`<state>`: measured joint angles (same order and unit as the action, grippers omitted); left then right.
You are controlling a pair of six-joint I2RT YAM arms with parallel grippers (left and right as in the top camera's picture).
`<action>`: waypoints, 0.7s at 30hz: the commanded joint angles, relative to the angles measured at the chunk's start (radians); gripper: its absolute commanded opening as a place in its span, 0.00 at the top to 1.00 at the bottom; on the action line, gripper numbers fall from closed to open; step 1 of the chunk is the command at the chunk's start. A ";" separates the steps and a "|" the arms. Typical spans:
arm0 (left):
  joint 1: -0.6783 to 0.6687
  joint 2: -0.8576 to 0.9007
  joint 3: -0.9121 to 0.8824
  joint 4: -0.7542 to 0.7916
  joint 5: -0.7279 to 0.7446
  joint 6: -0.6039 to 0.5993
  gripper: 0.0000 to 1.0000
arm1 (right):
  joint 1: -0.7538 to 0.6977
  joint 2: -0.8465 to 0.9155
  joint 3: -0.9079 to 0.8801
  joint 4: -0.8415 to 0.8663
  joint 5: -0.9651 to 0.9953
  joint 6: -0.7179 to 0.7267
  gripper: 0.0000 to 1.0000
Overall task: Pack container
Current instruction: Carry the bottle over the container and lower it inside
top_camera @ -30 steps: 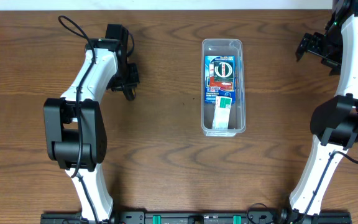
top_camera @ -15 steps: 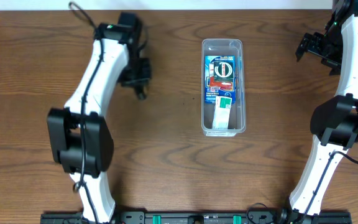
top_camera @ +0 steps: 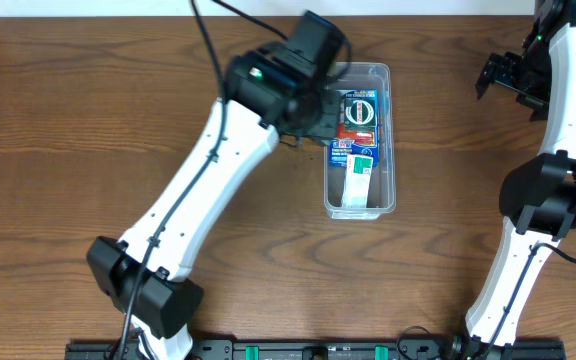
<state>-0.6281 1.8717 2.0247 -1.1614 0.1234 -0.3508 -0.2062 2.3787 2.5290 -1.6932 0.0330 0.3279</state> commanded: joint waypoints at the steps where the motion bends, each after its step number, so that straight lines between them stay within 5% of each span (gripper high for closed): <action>1: -0.053 0.001 0.008 0.027 -0.044 -0.063 0.81 | -0.003 0.002 -0.003 -0.001 0.000 -0.011 0.01; 21: -0.121 0.213 0.008 0.033 -0.125 -0.164 0.80 | -0.003 0.002 -0.003 -0.001 0.000 -0.011 0.01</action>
<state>-0.7502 2.0789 2.0247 -1.1255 0.0185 -0.4999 -0.2062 2.3787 2.5290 -1.6932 0.0330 0.3279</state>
